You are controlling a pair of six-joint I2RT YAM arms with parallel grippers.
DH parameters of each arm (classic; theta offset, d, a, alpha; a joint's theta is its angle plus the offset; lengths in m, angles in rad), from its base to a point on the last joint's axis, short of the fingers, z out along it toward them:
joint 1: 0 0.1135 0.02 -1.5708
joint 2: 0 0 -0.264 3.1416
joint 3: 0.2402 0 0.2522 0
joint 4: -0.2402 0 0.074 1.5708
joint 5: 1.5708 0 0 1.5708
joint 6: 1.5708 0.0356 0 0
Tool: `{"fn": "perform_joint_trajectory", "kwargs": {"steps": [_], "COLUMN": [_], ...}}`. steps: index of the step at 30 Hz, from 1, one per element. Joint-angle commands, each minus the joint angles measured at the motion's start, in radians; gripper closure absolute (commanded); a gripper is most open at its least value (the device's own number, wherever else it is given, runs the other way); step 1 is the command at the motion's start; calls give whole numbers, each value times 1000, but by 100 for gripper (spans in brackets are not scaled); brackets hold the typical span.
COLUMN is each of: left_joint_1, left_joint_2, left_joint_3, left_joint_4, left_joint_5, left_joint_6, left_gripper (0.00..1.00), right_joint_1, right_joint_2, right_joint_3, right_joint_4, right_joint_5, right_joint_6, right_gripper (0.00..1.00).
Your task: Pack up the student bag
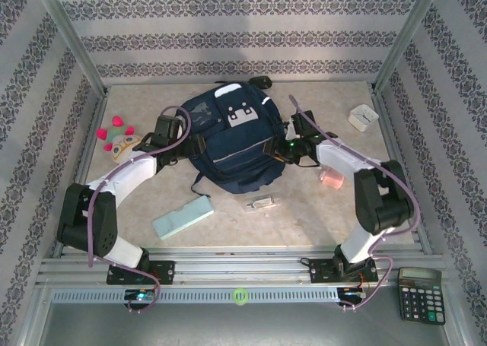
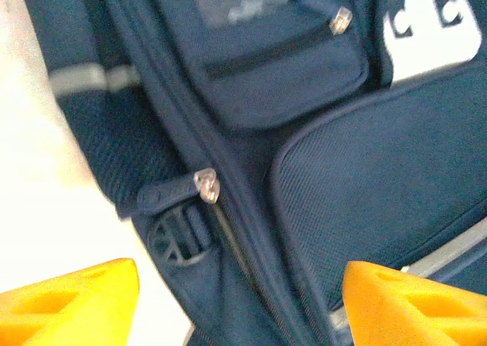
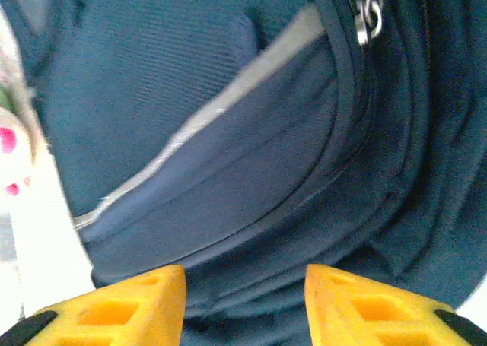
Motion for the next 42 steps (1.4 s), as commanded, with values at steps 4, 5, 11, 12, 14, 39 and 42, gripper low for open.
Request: {"fn": "perform_joint_trajectory", "kwargs": {"steps": [4, 5, 11, 12, 14, 39, 42], "left_joint_1": [-14, -15, -14, -14, -15, -287, -288], "left_joint_2": [-80, -87, -144, -153, -170, -242, -259], "left_joint_3": [-16, -10, 34, 36, 31, 37, 13], "left_joint_4": [-41, -62, -156, -155, -130, -459, -430], "left_joint_5": [16, 12, 25, 42, 102, 29, 17], "left_joint_6": [-14, -1, 138, 179, 306, 489, 473], "left_gripper": [29, 29, 28, 28, 28, 17, 17], "right_joint_1": [114, 137, 191, 183, 154, -290, -340], "right_joint_2": [45, 41, -109, -147, -240, -460, -399], "right_joint_3": [-45, -49, -72, -79, -100, -118, -111], "right_joint_4": [161, 171, 112, 94, 60, -624, -625], "right_joint_5": [-33, -33, 35, 52, 85, 448, 491], "right_joint_6": [69, 80, 77, 68, 47, -225, -252], "right_gripper": [57, 57, 53, 51, 48, 23, 20]}}
